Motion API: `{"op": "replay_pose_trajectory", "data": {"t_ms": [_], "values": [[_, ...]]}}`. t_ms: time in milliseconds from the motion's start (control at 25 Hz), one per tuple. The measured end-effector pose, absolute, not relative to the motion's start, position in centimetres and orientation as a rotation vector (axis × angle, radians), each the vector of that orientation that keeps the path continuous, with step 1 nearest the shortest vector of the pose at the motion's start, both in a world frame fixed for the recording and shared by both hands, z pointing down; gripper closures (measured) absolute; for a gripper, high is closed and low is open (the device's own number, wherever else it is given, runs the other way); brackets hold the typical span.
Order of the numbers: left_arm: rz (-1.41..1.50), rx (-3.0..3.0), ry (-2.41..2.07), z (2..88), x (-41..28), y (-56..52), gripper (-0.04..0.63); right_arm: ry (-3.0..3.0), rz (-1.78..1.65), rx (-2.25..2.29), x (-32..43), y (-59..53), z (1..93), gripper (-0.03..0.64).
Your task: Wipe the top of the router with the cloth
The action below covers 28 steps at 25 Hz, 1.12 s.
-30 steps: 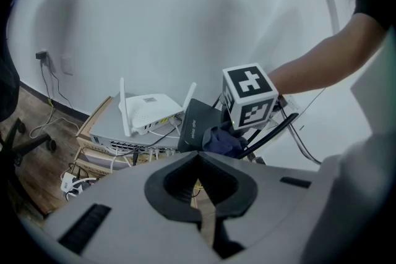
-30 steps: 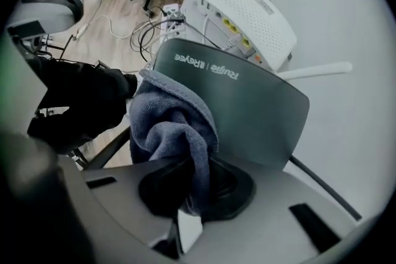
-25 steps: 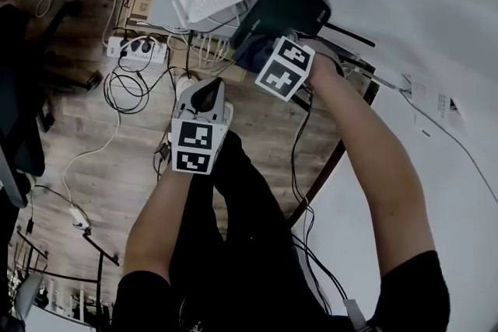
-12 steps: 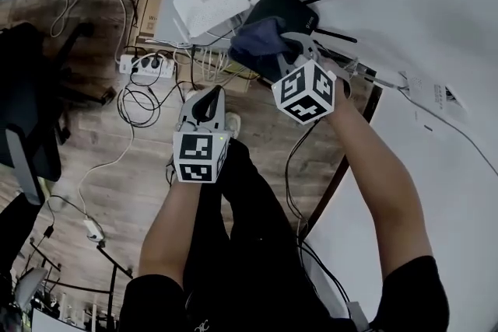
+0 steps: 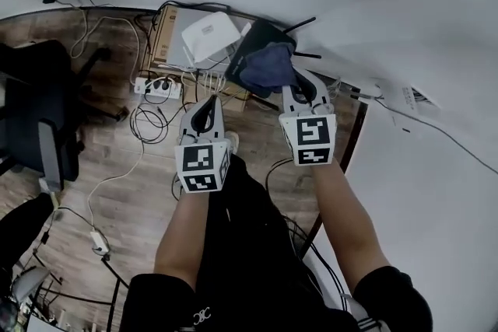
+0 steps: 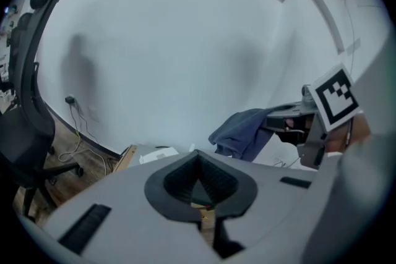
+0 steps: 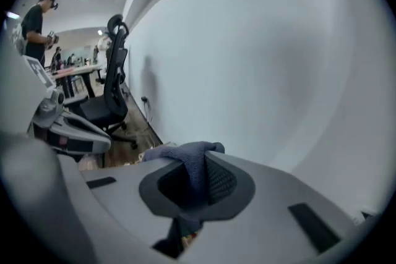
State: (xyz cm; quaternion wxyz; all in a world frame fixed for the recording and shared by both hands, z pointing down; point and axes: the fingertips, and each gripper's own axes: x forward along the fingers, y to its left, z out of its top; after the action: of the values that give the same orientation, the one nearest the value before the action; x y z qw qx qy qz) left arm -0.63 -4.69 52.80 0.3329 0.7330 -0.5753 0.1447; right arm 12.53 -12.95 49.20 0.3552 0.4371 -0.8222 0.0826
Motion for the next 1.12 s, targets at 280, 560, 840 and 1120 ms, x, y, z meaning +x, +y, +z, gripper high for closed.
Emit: {"op": "replay_pose_trajectory", "data": {"t_ms": [280, 560, 840, 1120], "values": [[0.323, 2.035, -1.554, 39.2, -1.5, -6.1, 0.601, -2.310, 0.218, 1.390, 12.3, -11.6, 35.3, 0.601], [0.259, 2.102, -1.635, 26.1, -2.6, -7.2, 0.601, -2.519, 0.326, 1.479, 11.8, -10.5, 24.5, 0.601], [0.329, 2.182, -1.805, 15.1, -2.5, -7.8, 0.601, -2.685, 0.219, 1.544, 12.3, -10.0, 14.0, 0.601], [0.246, 2.290, -1.812, 9.2, -1.2, -8.7, 0.601, -2.729, 0.120, 1.663, 13.4, -10.8, 7.9, 0.601]]}}
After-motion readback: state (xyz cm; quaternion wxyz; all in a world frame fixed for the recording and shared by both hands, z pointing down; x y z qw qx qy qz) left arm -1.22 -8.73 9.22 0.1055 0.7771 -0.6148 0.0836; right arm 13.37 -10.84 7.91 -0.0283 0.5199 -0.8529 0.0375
